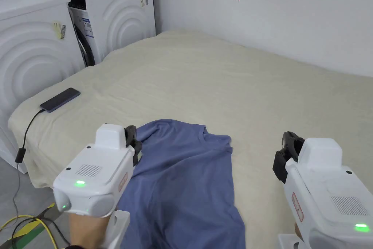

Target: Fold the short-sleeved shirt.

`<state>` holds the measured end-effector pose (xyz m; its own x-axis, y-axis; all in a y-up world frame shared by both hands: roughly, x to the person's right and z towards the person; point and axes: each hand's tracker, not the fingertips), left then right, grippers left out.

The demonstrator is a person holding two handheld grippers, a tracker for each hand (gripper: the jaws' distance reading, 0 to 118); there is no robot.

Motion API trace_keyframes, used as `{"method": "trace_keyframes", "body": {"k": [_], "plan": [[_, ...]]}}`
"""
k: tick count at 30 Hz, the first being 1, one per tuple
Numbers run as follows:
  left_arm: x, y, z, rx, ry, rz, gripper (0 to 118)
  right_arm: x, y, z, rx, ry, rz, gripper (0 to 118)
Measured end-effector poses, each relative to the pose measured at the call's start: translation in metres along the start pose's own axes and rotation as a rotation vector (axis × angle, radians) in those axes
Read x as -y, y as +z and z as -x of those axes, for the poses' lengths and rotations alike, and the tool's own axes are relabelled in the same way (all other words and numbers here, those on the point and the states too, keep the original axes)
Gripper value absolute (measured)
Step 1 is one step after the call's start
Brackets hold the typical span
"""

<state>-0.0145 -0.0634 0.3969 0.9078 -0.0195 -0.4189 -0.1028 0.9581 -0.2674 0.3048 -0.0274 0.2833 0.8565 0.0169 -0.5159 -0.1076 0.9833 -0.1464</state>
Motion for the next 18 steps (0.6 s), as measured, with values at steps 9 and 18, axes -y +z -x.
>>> {"method": "trace_keyframes", "body": {"k": [9,18], "plan": [[0.027,-0.121,-0.021,0.055,0.0,0.433,77,0.007,-0.016,-0.019,0.048,0.003,0.037,0],[0.088,-0.2,-0.037,0.049,0.019,0.728,106,0.022,-0.023,-0.047,0.122,-0.002,0.091,0]]}}
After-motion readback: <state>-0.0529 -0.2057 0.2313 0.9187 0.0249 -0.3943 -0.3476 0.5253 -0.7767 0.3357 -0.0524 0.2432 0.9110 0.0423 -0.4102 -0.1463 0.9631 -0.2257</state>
